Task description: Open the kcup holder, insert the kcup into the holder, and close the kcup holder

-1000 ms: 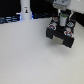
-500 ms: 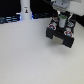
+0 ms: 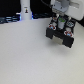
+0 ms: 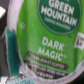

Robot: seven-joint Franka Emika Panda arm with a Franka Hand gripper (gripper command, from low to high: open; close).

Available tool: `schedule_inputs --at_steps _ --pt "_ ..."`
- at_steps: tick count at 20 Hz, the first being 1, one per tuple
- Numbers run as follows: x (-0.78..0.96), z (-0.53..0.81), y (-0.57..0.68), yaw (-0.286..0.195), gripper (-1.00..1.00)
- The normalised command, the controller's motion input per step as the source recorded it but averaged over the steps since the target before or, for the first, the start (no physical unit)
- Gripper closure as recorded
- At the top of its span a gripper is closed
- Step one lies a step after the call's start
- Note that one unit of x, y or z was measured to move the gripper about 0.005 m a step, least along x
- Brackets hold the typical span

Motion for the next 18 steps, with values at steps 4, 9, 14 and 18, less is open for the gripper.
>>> schedule_inputs --at_steps 4,9,14,18 --pt "-0.02 -0.09 0.06 0.026 1.0" --pt "0.0 -0.1 0.11 0.039 1.0" --pt "0.03 -0.04 0.1 0.028 -1.0" --pt "0.01 -0.05 0.09 0.029 1.0"
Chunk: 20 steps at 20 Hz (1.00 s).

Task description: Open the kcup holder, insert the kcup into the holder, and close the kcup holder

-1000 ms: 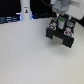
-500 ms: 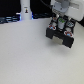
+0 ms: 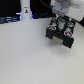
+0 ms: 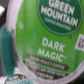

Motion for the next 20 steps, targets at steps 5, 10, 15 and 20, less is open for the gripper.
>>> schedule_inputs --at_steps 5,10,15,20 --pt "0.11 0.14 0.08 0.062 -1.0" --pt "0.29 0.48 -0.06 0.103 -1.0" --pt "0.43 0.5 -0.28 0.087 -1.0" --pt "0.52 0.46 -0.38 0.055 -1.0"
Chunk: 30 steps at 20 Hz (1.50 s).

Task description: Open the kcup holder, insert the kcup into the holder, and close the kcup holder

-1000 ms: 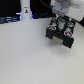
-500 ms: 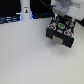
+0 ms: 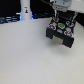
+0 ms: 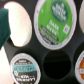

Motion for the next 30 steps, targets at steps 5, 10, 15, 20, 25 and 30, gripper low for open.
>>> schedule_inputs --at_steps 5,10,15,20,25,30 --pt "0.64 0.33 -0.46 0.02 -1.0" --pt "0.68 0.23 -0.46 0.016 -1.0" --pt "0.71 0.1 -0.44 0.02 -1.0" --pt "0.7 0.0 -0.31 0.042 -1.0" --pt "0.79 -0.02 -0.04 0.054 -1.0" --pt "0.61 -0.06 0.3 0.126 -1.0"
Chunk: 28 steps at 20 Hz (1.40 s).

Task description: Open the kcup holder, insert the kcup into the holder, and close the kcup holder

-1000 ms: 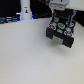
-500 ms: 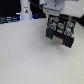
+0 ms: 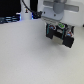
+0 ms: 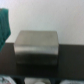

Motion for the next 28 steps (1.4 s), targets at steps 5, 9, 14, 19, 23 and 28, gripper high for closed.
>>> schedule_inputs --at_steps 5,9,14,19,23,28 --pt "0.24 -0.16 0.23 0.229 -1.0" --pt "0.08 -0.2 0.21 0.236 -1.0" --pt "-0.13 -0.12 0.23 0.217 -1.0" --pt "-0.38 0.0 0.39 0.142 -1.0" --pt "-0.47 0.02 0.5 0.104 -1.0" --pt "-0.43 0.06 0.54 0.081 -1.0"
